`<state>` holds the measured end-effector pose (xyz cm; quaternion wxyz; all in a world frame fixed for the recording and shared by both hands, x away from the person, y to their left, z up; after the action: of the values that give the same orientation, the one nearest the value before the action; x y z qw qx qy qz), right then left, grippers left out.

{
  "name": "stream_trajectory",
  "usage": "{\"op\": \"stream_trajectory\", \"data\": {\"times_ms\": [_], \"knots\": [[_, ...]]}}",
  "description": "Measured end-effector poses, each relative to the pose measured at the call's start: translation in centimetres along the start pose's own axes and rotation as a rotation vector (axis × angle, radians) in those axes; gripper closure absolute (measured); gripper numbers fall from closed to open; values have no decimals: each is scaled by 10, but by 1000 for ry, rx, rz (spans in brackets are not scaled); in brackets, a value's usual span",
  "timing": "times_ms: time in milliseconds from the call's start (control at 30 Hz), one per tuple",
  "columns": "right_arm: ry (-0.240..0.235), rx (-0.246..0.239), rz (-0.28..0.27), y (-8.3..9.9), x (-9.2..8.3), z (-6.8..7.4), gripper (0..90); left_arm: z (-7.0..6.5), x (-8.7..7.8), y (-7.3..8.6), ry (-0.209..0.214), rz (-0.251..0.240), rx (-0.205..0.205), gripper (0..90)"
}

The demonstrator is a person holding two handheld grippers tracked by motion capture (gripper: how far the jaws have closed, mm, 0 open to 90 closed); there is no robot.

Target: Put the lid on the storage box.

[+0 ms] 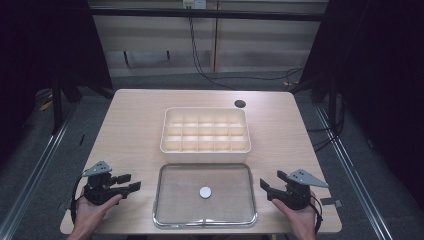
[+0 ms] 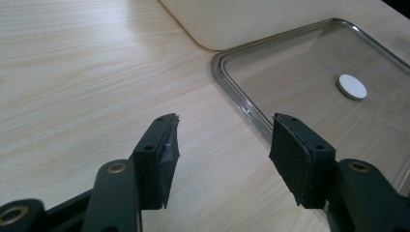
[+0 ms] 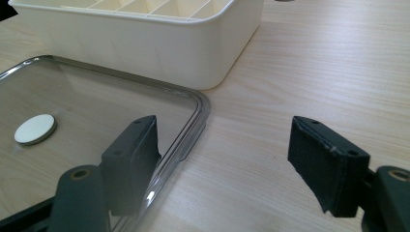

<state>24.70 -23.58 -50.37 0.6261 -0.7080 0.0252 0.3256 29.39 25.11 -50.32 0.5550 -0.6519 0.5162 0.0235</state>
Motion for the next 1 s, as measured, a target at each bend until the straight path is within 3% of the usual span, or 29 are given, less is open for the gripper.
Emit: {"op": "stream_trajectory", "data": {"times_ms": [133,267,367,500,567,600,633,667,733,867,933,967,1000], "knots": [[7,9,4,-2,-2,0,342,2,-1,0,11,4,1,433],[23,30,-16,-4,-9,0,385,-2,-5,3,12,14,32,454],[35,-8,23,-4,-12,7,423,-6,-7,5,19,15,50,453],[-17,-11,44,-6,-10,20,427,-9,-8,3,37,2,42,444],[-50,-18,43,-7,-6,24,428,-8,-6,0,52,-11,17,391],[-91,-5,52,-8,-2,27,423,-6,-5,-2,45,-11,19,392],[-91,-5,52,-8,-2,27,423,-6,-5,-2,45,-11,19,392],[-118,9,66,-7,0,28,412,-5,-3,-5,23,-11,29,392],[-173,31,127,-8,8,30,403,-6,1,-10,28,-2,25,401],[-176,16,162,-18,12,29,372,-12,12,-19,28,29,36,420],[-170,8,171,-23,15,29,411,-21,18,-26,26,54,74,440],[-170,8,171,-23,15,29,411,-21,18,-26,26,54,74,447],[-181,1,168,-30,17,32,419,-31,21,-34,44,44,93,462]]}}
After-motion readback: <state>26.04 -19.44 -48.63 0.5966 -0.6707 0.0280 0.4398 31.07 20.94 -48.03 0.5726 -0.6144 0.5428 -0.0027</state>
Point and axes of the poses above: each handheld gripper's, and its own axes: x roughly forward along the jaws, y roughly out of its underside, z roughly to its left, the point moved 5 cm from there along x, roughly forward along the jaws, and after that the axes turned 8 degrees about -x, right-handed, at the moved point
